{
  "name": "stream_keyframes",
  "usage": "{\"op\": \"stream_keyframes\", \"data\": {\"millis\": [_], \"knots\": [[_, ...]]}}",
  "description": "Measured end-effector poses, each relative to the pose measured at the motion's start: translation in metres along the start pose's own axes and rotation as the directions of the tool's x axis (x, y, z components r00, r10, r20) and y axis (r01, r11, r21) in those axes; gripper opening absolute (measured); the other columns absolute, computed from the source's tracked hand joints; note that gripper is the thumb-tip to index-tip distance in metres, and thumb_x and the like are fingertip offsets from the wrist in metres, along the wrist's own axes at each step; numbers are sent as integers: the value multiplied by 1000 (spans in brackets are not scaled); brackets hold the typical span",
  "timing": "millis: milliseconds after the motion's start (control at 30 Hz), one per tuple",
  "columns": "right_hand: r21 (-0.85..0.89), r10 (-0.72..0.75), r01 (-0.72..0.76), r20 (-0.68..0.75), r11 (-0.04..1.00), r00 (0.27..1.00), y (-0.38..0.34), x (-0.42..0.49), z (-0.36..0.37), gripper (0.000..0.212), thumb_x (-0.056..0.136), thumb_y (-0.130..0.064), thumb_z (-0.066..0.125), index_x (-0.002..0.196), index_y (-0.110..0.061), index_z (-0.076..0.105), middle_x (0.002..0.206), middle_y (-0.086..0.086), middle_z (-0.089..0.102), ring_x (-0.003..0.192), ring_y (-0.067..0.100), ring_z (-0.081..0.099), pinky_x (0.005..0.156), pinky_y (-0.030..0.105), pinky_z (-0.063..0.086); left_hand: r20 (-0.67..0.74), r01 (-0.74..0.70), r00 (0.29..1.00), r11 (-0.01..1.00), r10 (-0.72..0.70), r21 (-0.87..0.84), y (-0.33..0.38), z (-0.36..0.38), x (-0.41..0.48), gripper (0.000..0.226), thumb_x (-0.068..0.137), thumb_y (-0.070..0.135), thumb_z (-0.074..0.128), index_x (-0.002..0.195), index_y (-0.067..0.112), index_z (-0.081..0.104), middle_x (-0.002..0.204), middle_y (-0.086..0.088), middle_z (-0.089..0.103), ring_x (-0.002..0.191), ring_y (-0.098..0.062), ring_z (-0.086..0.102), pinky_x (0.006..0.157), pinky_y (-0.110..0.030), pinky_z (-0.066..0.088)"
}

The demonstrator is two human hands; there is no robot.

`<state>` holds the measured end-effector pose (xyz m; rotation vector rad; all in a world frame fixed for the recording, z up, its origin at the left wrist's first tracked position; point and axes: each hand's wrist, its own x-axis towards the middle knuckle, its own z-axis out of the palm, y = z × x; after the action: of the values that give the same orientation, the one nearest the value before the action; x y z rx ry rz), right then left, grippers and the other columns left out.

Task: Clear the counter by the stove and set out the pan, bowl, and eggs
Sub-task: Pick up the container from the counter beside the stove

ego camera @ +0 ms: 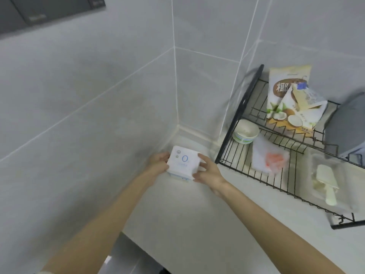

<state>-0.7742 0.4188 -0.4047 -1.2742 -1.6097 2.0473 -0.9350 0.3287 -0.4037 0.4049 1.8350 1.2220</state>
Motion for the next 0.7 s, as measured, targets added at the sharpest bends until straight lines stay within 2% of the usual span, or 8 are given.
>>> {"op": "stream_keyframes", "data": {"millis": [67, 167, 233, 367, 500, 600, 667, 700], "knots": [[52, 2, -1, -36, 999, 999, -6, 15, 3, 80, 77, 23, 51, 144, -17, 33, 129, 11, 44, 103, 24, 54, 72, 36, 54, 34, -30, 999, 999, 30, 17, 10, -1, 18, 53, 79, -24, 35, 116, 9, 55, 115, 3, 57, 107, -13, 52, 70, -18, 43], [114, -10, 19, -84, 993, 996, -15, 33, 9, 82, 76, 24, 51, 144, -19, 34, 134, 12, 46, 108, 26, 56, 69, 34, 53, 111, -88, 991, 994, 81, 62, 18, -6, 42, 43, 77, -24, 34, 99, 5, 58, 91, -2, 63, 84, -9, 56, 56, -9, 40], [136, -18, 31, -98, 990, 995, -21, 42, 13, 82, 76, 23, 51, 143, -21, 34, 133, 9, 47, 108, 26, 57, 63, 26, 51, 155, -122, 982, 990, 110, 74, 23, -11, 57, 41, 75, -22, 36, 100, 1, 60, 95, -3, 66, 83, -8, 59, 61, -11, 43], [172, -25, 45, -118, 984, 993, -27, 59, 17, 80, 77, 22, 50, 143, -21, 34, 138, 9, 46, 104, 24, 57, 64, 24, 49, 205, -174, 965, 984, 164, 30, 36, -11, 76, 50, 63, -9, 41, 99, 17, 64, 92, 13, 73, 85, 4, 65, 67, -9, 47], [181, -35, 61, -145, 982, 989, -27, 66, 18, 80, 79, 21, 51, 145, -20, 33, 144, 8, 42, 101, 22, 57, 71, 24, 50, 220, -203, 957, 978, 188, 48, 42, -8, 86, 63, 70, -22, 30, 115, 10, 61, 109, -4, 68, 96, -10, 64, 71, -12, 49], [100, -42, 58, -149, 993, 988, -25, 63, 18, 78, 79, 20, 50, 143, -22, 36, 144, 7, 37, 99, 21, 56, 74, 25, 50, 221, -245, 950, 966, 222, 85, 40, -8, 84, 61, 74, -18, 33, 121, 10, 58, 118, -7, 65, 104, -15, 60, 74, -12, 47], [-10, -43, 42, -183, 999, 982, -23, 55, 18, 72, 80, 14, 52, 140, -24, 40, 144, 9, 35, 107, 24, 54, 77, 30, 51, 196, -270, 950, 953, 242, 135, 39, -6, 76, 56, 78, -13, 35, 121, 14, 58, 115, -2, 65, 100, -12, 57, 71, -10, 44], [-72, -48, 34, -203, 997, 978, -23, 50, 17, 68, 81, 10, 55, 139, -24, 41, 144, 9, 35, 113, 24, 52, 84, 33, 51, 173, -296, 948, 941, 267, 167, 38, -4, 70, 53, 79, -11, 36, 119, 15, 58, 113, 2, 64, 99, -11, 57, 71, -10, 44]]}}
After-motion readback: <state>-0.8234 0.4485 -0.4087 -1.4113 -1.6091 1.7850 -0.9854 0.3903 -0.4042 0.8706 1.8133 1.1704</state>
